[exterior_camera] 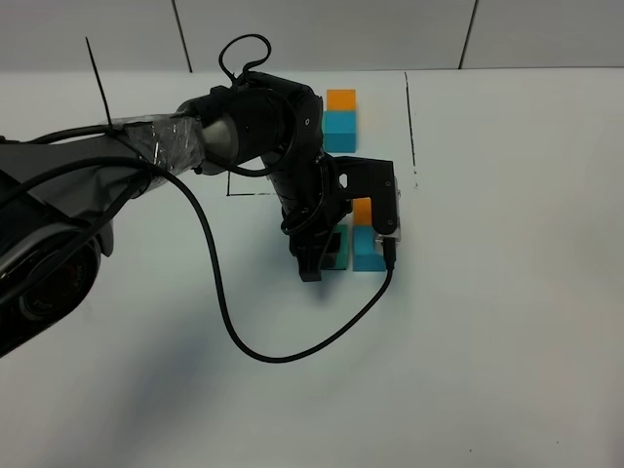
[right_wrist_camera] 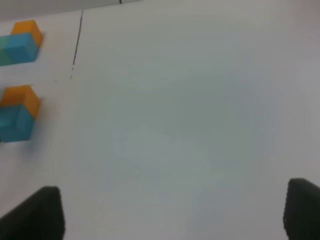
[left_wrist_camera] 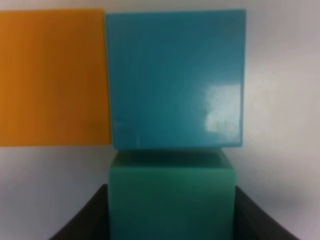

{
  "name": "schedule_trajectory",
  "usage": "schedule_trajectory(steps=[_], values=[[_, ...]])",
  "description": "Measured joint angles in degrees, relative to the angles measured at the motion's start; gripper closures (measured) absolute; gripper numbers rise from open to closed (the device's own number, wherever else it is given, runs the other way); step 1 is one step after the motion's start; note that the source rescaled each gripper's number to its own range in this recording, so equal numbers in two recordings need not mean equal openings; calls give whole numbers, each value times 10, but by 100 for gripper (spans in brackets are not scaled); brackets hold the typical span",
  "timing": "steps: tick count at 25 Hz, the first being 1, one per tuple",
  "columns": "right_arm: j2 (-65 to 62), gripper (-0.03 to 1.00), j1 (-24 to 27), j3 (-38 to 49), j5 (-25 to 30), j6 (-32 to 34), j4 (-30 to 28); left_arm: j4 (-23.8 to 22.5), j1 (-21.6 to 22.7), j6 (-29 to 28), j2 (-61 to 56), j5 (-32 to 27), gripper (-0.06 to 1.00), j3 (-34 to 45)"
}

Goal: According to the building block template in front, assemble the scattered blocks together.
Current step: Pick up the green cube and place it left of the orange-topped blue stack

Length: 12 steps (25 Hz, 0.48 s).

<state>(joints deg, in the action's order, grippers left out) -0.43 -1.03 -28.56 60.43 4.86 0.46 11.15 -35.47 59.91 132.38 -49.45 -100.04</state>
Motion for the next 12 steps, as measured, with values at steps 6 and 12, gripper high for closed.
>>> schedule_trajectory(steps=[6,12], values=[[0,20,0,0,0,0,0,0,0,0,0,0,94,0],[0,20,0,0,0,0,0,0,0,0,0,1,94,0]])
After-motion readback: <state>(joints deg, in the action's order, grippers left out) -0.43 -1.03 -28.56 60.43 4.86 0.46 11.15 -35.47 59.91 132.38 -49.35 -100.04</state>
